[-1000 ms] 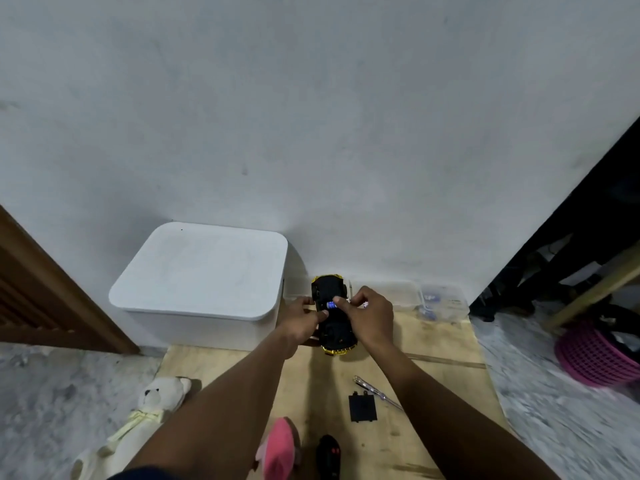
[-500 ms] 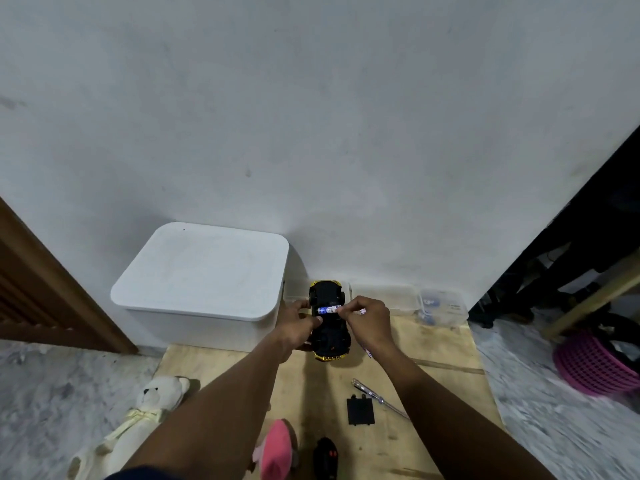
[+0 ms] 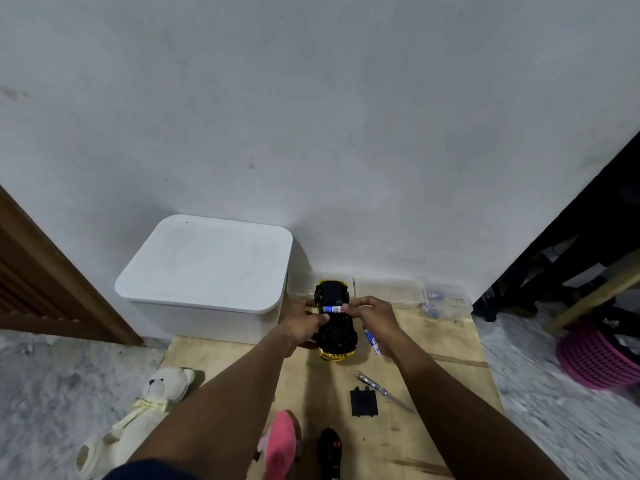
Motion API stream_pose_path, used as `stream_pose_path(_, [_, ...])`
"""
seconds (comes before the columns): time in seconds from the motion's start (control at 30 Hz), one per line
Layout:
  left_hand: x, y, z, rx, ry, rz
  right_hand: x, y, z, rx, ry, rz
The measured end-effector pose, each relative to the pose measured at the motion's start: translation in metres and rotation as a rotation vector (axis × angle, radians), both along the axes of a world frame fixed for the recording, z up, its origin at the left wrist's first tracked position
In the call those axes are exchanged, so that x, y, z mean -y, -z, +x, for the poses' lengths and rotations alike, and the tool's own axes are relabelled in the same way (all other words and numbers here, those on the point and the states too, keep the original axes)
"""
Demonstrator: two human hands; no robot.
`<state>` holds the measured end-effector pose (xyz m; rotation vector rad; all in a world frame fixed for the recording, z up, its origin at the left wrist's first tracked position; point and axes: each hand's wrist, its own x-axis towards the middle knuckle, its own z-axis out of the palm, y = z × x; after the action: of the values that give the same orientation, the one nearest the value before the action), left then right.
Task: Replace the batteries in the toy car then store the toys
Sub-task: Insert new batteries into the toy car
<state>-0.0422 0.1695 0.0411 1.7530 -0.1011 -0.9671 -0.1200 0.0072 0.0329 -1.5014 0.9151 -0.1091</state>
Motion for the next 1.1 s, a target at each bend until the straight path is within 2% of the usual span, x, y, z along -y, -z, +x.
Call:
stream_pose_path(0.17, [0.003,0.000,0.000,-0.021,-0.031,-0.005,0.021,0.002,-0.010,-0.213,0.202,0.391])
stream_pose_path(0.3, [0.002,0.006,0.003,-0.017,-0.041,0.008,0.035,0.012,-0.021,-0.216,0.338,0.623])
stream_pose_path(0.5, [0.002,0.009,0.001,-0.044,-0.048,0.020,0.033,0.023,-0.019,-0.190,0.337,0.678])
stream_pose_path(0.73, [0.001,0.010,-0.001,-0.054,-0.042,0.028,0.033,0.029,-0.012,-0.067,0.445,0.690])
stream_pose_path(0.87, [0.001,0.011,0.002,-0.048,-0.049,0.031,0.034,0.024,-0.015,-0.083,0.335,0.674])
stream_pose_path(1.1, [0.004,0.013,0.004,-0.044,-0.043,0.042,0.025,0.005,-0.013,0.007,0.198,0.602])
